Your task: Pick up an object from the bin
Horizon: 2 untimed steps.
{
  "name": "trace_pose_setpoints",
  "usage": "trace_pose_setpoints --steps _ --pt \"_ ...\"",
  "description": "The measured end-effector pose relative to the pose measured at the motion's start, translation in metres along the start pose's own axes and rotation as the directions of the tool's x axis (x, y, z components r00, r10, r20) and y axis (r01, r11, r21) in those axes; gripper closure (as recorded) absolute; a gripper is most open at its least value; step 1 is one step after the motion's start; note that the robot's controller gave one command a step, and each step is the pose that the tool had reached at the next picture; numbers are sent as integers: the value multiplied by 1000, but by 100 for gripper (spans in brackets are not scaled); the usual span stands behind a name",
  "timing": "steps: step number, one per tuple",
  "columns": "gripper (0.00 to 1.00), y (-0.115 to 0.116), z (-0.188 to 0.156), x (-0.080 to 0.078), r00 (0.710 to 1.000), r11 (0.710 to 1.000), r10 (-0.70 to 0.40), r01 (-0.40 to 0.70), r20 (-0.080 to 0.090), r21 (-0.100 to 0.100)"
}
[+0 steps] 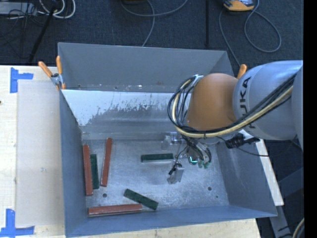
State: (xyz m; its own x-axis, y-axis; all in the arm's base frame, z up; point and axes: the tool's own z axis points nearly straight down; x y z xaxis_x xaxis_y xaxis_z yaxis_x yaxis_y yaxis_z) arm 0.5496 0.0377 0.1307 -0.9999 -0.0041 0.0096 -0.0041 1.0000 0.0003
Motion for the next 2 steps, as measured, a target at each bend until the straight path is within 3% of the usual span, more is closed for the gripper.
trace_pose_setpoints --steps 1,2 --pt "0 6 65 -38 999 999 -38 38 9 0" --pt "100 6 60 -38 999 999 -36 36 11 0"
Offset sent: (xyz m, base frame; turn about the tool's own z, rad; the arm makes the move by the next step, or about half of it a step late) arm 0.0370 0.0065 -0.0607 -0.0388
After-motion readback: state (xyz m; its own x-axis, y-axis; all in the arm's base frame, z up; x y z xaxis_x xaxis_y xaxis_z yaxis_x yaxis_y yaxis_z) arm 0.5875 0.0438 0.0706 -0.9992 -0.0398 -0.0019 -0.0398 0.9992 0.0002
